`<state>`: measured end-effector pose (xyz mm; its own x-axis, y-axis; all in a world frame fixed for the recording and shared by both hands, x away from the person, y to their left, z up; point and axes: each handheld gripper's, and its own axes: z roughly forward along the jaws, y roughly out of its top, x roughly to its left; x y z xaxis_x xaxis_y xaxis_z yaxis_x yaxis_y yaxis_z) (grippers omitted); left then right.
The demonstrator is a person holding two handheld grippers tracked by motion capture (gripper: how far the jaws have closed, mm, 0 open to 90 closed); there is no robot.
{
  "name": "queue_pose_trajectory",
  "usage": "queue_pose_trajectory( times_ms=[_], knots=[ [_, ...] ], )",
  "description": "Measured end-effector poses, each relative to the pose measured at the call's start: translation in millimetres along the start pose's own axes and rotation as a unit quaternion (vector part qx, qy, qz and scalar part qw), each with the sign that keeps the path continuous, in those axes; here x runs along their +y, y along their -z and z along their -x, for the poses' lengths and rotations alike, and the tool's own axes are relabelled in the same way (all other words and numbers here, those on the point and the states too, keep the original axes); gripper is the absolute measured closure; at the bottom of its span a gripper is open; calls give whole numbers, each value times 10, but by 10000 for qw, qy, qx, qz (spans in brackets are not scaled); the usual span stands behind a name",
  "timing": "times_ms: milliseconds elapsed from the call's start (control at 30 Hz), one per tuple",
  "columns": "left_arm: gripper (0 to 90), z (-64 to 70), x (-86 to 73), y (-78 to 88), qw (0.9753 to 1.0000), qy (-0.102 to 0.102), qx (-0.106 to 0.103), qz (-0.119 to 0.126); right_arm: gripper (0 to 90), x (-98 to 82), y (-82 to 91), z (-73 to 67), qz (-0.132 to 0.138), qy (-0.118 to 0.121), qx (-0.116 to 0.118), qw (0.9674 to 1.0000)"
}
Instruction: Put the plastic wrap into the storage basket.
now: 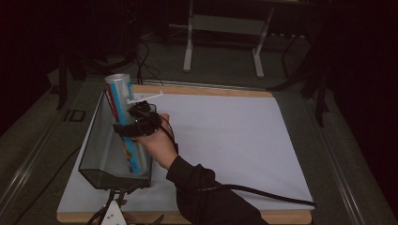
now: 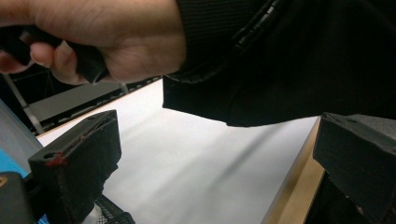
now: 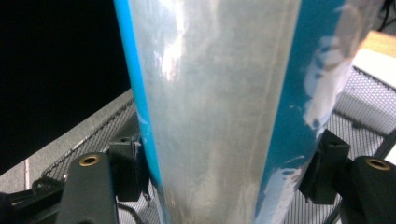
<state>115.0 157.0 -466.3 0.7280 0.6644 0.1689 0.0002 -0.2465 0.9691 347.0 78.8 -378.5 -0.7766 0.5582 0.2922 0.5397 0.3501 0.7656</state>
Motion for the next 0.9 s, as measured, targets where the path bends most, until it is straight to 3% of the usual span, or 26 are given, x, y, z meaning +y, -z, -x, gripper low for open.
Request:
queue_pose_trajectory(
  times_ms=[433,900],
  knots=[
    [18,-3,0,1,10000,-3,-16,-12,318,-178,-150,18,-403,-274,-241,9985],
    [18,2,0,-3,10000,-7,-16,-27,318,-186,-329,160,-189,-655,-464,9966]
  ],
)
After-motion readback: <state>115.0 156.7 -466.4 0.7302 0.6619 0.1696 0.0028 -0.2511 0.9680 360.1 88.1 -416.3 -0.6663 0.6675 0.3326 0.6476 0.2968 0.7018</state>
